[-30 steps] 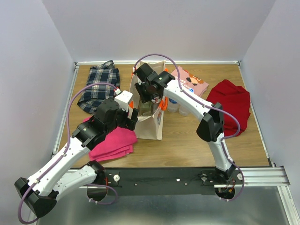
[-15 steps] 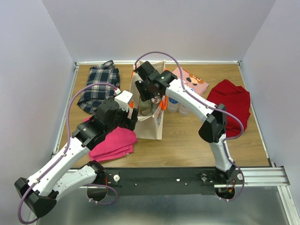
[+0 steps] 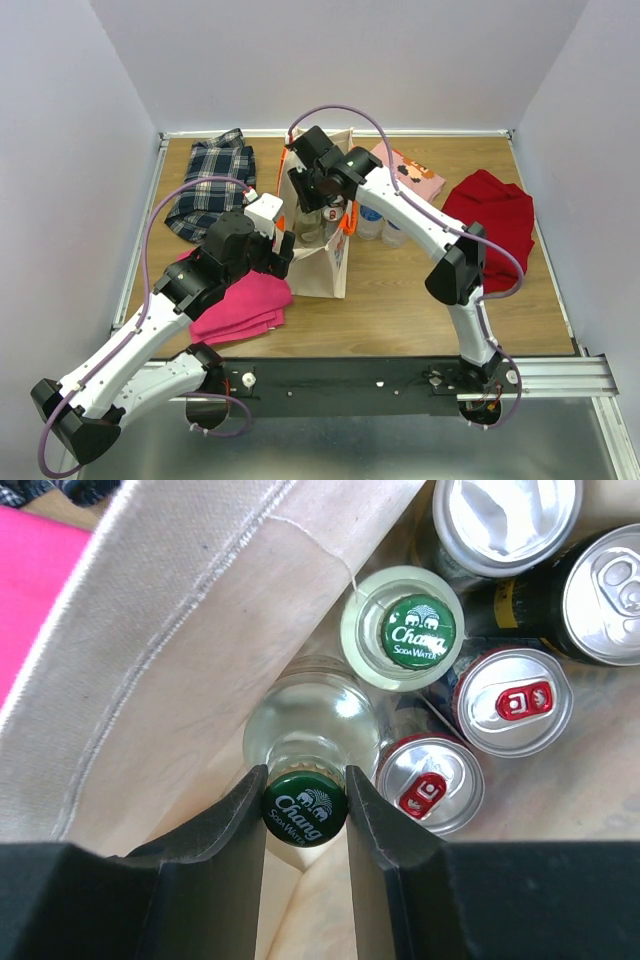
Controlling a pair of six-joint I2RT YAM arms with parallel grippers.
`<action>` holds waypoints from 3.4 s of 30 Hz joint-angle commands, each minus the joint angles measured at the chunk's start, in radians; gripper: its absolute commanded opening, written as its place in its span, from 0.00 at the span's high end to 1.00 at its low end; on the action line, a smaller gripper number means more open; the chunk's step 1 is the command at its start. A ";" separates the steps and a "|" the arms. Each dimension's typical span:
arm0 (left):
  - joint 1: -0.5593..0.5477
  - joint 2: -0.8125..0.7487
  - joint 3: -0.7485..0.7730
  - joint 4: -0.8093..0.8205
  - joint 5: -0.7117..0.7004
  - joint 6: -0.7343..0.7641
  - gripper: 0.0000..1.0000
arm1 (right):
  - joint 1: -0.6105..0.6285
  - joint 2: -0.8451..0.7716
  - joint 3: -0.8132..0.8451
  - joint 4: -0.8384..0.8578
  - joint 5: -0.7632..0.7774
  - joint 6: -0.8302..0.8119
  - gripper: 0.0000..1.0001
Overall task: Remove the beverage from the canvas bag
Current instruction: Take out the drink from the canvas bag, then place the drink at the center of the board.
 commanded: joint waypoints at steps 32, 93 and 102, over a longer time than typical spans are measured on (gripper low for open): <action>-0.002 -0.009 0.131 -0.013 -0.166 -0.031 0.01 | 0.012 -0.316 0.079 0.055 -0.035 0.040 0.99; -0.001 0.088 0.170 0.034 -0.116 -0.017 0.01 | 0.013 -0.765 -0.350 -0.053 0.442 0.136 0.99; -0.001 0.106 0.177 0.034 -0.119 -0.031 0.01 | 0.012 -0.808 -0.570 0.062 0.425 0.129 0.99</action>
